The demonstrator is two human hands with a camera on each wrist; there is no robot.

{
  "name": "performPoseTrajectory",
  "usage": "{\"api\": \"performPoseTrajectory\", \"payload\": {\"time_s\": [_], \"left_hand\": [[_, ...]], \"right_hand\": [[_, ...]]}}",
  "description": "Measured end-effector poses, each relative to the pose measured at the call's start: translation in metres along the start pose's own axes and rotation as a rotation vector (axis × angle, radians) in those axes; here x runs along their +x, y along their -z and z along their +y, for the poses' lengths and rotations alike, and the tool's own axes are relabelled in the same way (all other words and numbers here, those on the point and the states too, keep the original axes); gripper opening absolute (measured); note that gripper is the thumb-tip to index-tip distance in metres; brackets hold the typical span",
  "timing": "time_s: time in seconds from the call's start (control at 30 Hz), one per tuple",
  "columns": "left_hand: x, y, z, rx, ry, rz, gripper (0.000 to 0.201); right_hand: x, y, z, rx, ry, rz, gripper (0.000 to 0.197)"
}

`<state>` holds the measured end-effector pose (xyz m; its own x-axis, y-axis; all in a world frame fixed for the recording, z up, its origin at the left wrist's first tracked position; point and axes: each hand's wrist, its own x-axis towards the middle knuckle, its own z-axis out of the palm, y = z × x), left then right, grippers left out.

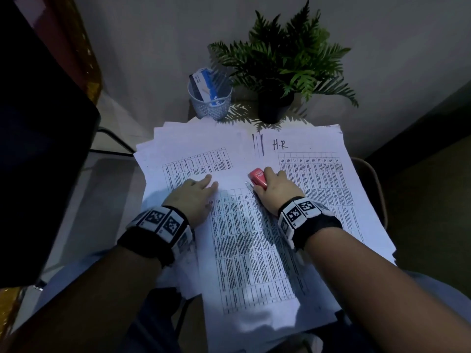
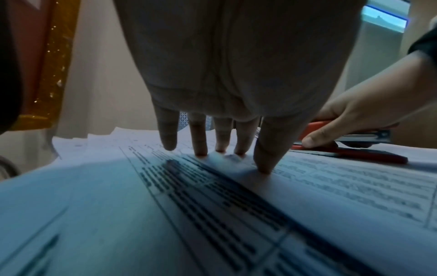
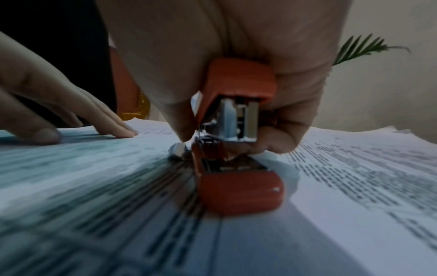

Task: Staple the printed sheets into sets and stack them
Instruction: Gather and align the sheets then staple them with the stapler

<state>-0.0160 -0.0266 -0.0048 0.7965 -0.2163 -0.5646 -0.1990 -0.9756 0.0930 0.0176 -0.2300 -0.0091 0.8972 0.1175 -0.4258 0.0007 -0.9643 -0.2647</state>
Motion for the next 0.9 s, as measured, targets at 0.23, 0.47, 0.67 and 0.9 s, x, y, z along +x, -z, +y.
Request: {"api": "performPoseTrajectory", "payload": {"time_s": [0.23, 0.47, 0.67, 0.9], "left_hand": [[0.002, -0.013, 0.001, -0.029, 0.01, 0.035, 0.063], [0.004, -0.019, 0.002, -0.07, 0.011, 0.091, 0.064], [0.005, -0.021, 0.001, -0.07, 0.006, 0.102, 0.064], [0.003, -0.018, 0.004, -0.053, 0.025, 0.1, 0.066]], "right_hand": [[-0.012, -0.016, -0.029, 0.025, 0.03, -0.021, 0.041], [0.001, -0.021, -0.048, 0.054, 0.012, 0.001, 0.042], [0.003, -0.024, -0.054, 0.061, -0.003, 0.02, 0.04], [0.011, -0.017, -0.052, 0.12, 0.012, -0.013, 0.042]]}}
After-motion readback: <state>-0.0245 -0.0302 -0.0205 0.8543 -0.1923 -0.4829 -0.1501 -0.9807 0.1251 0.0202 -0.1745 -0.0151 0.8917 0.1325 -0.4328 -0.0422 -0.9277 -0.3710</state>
